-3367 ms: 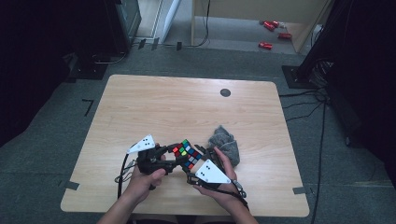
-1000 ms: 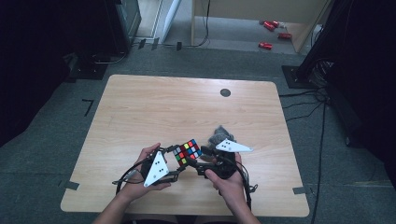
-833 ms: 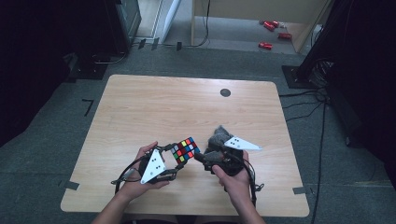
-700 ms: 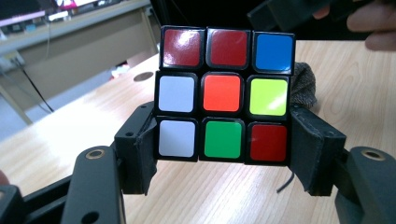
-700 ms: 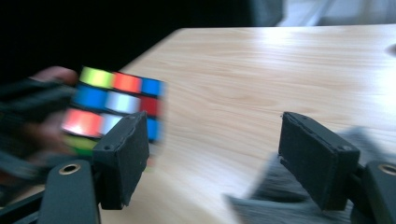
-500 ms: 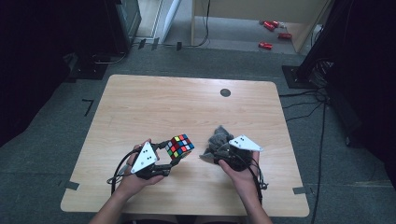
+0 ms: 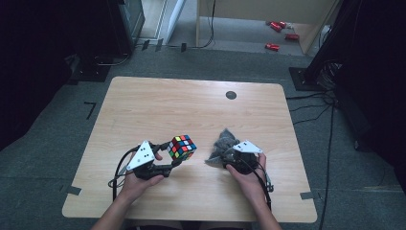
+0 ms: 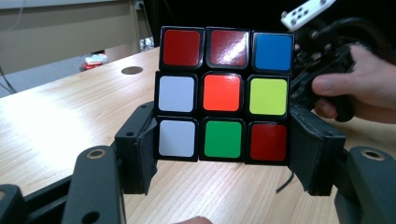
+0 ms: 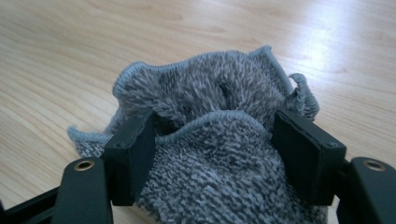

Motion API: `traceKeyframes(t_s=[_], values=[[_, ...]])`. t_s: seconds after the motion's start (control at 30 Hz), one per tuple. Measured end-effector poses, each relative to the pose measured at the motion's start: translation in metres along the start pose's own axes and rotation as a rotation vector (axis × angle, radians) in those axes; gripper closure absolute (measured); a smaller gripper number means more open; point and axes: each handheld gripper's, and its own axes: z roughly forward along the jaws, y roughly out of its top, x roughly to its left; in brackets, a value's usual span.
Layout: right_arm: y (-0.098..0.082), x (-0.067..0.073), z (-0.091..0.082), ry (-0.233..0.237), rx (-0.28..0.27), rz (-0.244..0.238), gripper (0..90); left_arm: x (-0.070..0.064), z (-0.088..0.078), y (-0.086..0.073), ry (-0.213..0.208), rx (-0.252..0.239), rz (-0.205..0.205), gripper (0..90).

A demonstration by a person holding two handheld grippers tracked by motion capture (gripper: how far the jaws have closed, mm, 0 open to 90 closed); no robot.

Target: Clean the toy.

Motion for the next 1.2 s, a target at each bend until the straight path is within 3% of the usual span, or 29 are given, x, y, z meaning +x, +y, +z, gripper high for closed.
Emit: traceKeyframes(t_s=[0.13,0.23,0.4,0.63,0.83,1.0,1.2], values=[[-0.003,-0.001,0.004,-0.008,0.032,-0.023,37.3,0.003,-0.003,0.000,0.034,0.008,-0.029,34.7],[-0.007,0.002,0.007,-0.043,0.061,-0.086,41.2,0.005,-0.004,-0.001,0.041,0.029,-0.054,34.7],[-0.008,0.009,0.009,-0.101,0.071,-0.125,44.8,0.002,-0.004,0.001,0.063,0.030,-0.043,34.6],[-0.009,0.007,0.008,-0.105,0.068,-0.123,54.1,-0.001,-0.001,0.001,0.067,0.036,-0.037,34.6],[-0.008,0.007,0.003,-0.113,0.040,-0.111,67.4,0.001,-0.003,0.000,0.057,0.036,-0.041,34.7],[0.000,0.006,-0.012,-0.037,-0.056,-0.050,69.3,-0.001,0.000,-0.001,0.042,0.061,-0.015,34.7],[0.019,0.015,-0.043,0.102,-0.217,0.055,69.2,-0.008,0.008,-0.003,0.031,0.121,0.038,34.7]])
